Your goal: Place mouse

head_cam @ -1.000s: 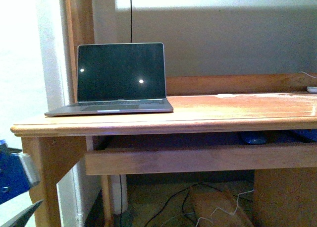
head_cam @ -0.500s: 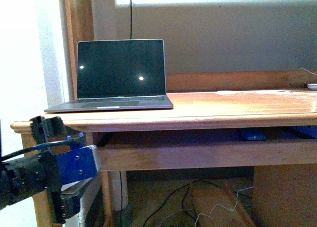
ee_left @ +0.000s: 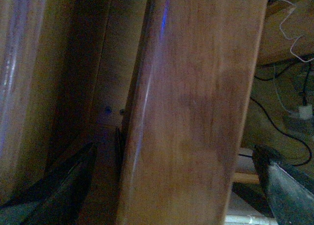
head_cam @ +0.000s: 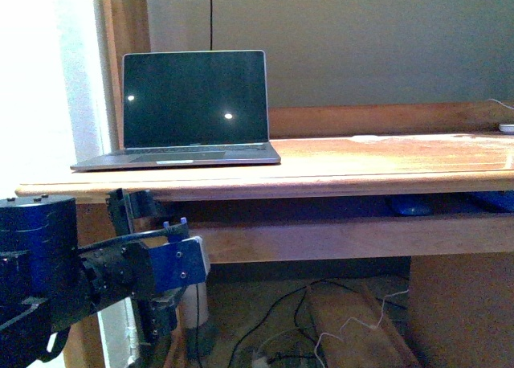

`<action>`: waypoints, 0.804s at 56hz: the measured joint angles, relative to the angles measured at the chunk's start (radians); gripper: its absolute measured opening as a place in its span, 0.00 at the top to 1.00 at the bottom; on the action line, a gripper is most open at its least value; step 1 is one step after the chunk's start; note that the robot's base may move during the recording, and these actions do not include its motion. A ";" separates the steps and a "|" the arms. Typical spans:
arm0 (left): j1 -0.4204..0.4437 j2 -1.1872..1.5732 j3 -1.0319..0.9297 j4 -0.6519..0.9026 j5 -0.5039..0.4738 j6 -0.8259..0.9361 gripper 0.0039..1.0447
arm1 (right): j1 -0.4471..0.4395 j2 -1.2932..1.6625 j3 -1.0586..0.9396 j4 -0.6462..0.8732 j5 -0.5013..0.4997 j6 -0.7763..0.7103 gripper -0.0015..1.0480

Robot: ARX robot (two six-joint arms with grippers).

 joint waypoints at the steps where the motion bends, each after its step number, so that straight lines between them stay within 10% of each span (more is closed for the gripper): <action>1: -0.001 0.004 0.001 -0.002 -0.002 0.001 0.07 | 0.000 0.000 0.000 0.000 0.000 0.000 0.07; 19: -0.010 -0.063 0.029 -0.388 -0.011 -0.079 0.07 | 0.000 0.000 0.000 0.000 0.000 0.000 0.07; 31: 0.011 -0.285 -0.094 -0.827 0.126 -0.127 0.07 | 0.000 0.000 0.000 0.000 0.000 0.000 0.07; 45: 0.031 -0.468 -0.243 -0.944 0.307 -0.282 0.07 | 0.000 0.000 0.000 0.000 0.000 0.000 0.07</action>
